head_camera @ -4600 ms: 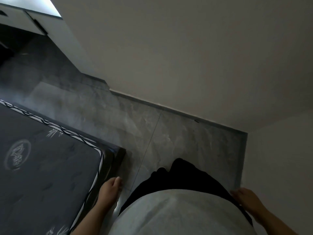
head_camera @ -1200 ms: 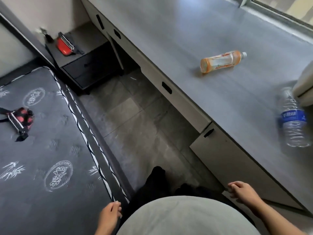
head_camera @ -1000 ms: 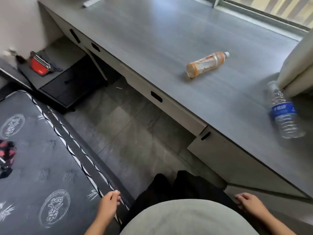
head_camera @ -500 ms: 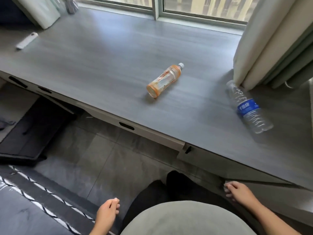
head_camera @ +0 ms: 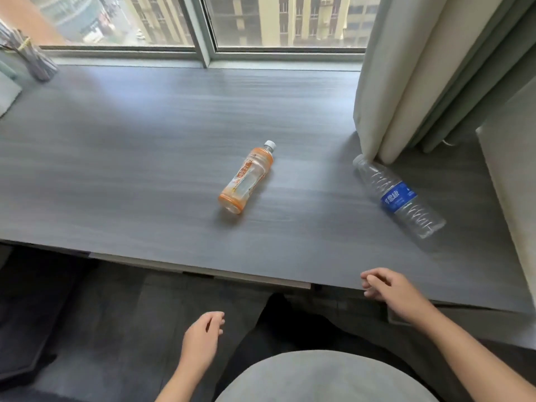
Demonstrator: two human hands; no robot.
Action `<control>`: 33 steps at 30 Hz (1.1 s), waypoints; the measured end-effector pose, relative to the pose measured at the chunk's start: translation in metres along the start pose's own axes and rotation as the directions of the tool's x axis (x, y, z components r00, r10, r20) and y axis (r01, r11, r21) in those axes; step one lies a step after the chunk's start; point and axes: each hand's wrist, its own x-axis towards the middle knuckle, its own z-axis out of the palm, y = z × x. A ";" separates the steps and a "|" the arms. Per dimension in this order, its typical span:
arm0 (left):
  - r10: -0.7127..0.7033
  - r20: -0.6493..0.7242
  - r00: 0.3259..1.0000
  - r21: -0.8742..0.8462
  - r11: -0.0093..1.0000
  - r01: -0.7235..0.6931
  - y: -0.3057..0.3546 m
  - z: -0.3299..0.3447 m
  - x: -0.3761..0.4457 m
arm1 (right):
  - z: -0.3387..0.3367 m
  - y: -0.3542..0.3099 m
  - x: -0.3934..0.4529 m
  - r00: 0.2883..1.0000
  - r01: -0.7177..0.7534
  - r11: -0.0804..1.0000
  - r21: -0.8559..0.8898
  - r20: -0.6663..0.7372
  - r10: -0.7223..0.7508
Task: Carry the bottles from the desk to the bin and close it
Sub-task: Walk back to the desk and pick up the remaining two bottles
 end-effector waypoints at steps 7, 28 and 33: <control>0.484 0.021 0.875 0.297 0.832 -0.468 0.153 -0.011 0.074 | -0.014 -0.067 0.030 0.984 0.067 0.996 -0.063 -0.159 -0.076; 0.341 0.039 0.939 0.565 0.768 -0.302 0.237 0.044 0.170 | -0.072 -0.104 0.093 0.863 0.076 0.909 -0.410 -0.429 -0.266; 0.314 0.015 0.949 0.409 0.865 -0.292 0.229 0.050 0.150 | -0.096 -0.098 0.111 0.882 -0.090 0.843 -0.530 -0.436 -0.180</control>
